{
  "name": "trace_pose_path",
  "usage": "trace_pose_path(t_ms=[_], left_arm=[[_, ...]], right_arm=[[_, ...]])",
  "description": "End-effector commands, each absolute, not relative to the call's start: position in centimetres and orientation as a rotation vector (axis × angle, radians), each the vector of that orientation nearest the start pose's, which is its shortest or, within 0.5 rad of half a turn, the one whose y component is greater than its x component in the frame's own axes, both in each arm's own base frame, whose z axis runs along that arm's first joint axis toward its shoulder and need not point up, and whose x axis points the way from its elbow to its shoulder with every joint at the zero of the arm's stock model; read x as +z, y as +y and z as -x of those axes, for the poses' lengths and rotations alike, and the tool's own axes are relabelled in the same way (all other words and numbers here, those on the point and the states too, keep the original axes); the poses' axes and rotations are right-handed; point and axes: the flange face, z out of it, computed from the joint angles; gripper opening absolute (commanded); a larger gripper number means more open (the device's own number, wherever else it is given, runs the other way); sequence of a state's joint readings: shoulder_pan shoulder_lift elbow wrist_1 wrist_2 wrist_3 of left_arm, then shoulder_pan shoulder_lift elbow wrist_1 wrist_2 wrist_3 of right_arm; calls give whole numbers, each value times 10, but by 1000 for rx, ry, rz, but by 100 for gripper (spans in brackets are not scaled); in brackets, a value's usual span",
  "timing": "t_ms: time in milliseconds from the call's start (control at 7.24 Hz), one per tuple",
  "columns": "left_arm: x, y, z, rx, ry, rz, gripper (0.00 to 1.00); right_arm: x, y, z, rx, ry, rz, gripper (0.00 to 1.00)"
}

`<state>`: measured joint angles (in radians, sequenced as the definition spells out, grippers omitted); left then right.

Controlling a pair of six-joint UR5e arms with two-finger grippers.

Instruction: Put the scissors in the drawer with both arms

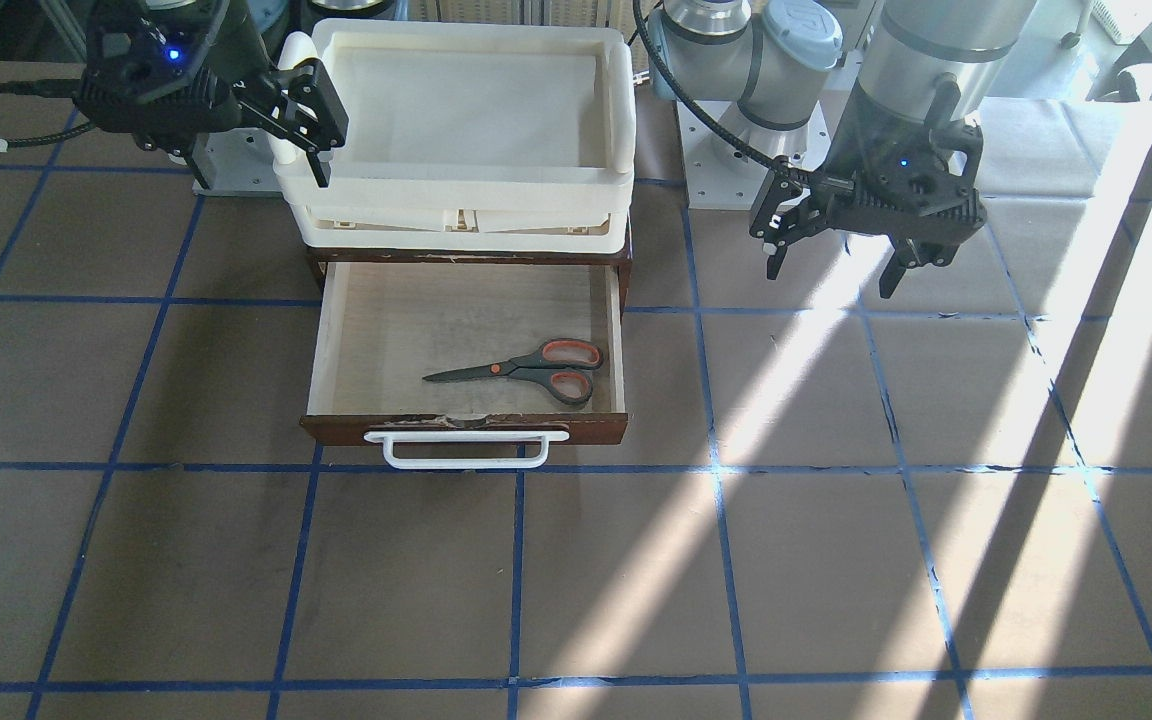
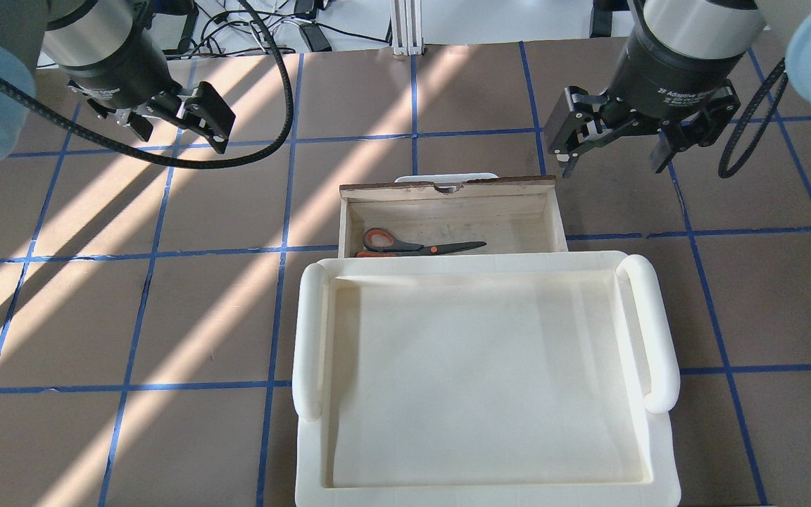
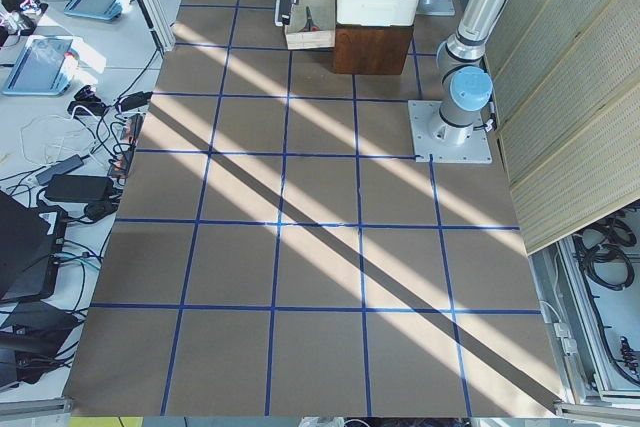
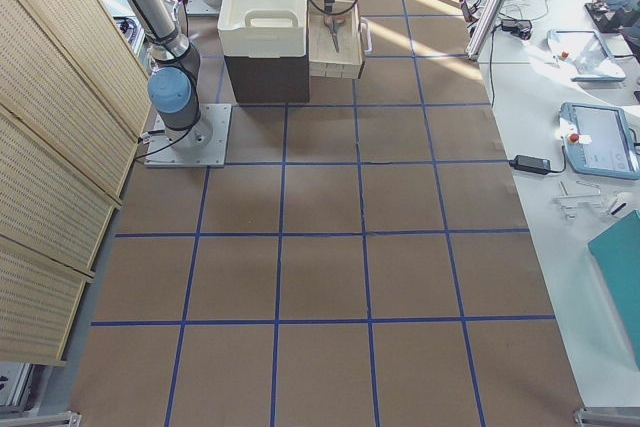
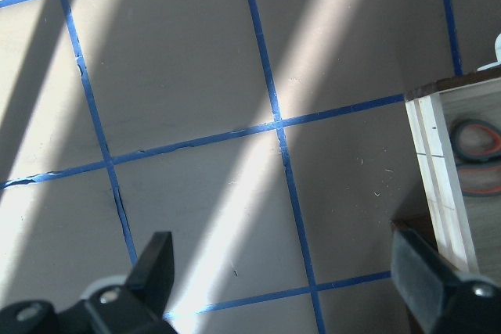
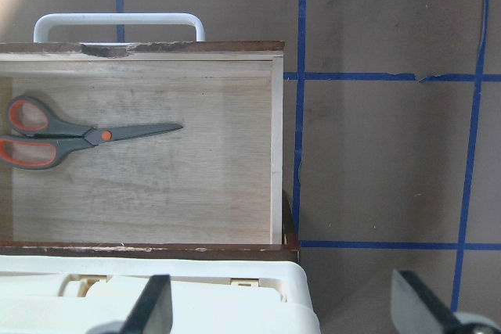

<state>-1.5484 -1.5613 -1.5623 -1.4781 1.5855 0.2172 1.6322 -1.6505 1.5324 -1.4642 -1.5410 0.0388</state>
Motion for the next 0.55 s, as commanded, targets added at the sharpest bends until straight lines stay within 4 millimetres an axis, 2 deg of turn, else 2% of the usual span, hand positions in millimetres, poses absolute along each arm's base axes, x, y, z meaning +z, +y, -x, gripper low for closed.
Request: trace_pose_path(t_ms=[0,138,415], left_arm=[[499,-496,106,-123,3116,-242,100],[491,-491,106,-100,3122,-242,100],[495,-486,107,-113,3126,-238,100]], right_arm=[[534,-447,-164,-19,3111,46,100],[534,-447,-164,-19,3111,46,100],[534,-447,-164,-19,3112,39,100]])
